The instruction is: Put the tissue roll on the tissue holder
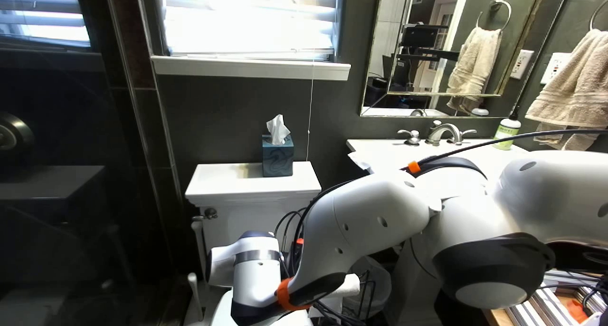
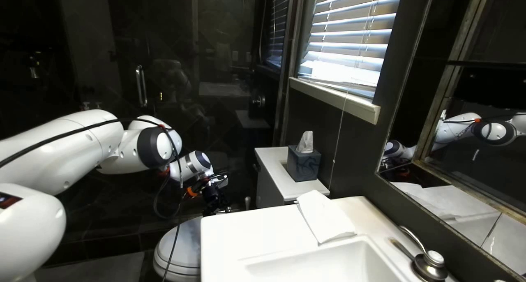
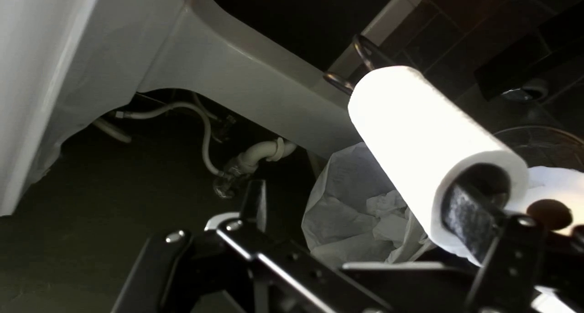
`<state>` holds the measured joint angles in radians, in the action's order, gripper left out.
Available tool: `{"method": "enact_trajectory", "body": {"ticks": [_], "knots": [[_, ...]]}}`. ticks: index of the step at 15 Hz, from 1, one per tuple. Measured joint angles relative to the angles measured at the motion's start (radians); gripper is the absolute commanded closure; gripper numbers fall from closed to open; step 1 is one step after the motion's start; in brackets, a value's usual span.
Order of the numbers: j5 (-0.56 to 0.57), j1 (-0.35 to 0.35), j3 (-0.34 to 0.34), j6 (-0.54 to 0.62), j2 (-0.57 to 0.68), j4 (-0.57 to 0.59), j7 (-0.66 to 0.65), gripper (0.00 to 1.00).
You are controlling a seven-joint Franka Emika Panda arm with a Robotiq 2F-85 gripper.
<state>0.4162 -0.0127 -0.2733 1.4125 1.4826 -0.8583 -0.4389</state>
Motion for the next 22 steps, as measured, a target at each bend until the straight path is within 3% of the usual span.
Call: {"method": "enact_trajectory", "body": {"ticks": [10,16,22], "knots": [[-0.051,-0.024,0.013,0.016,-0.001,0.026,-0.010,0.00],[-0.142,-0.034,0.061,0.132,0.001,0.037,-0.074,0.00],[-0.163,-0.038,0.054,0.266,0.000,0.051,-0.102,0.00]]}}
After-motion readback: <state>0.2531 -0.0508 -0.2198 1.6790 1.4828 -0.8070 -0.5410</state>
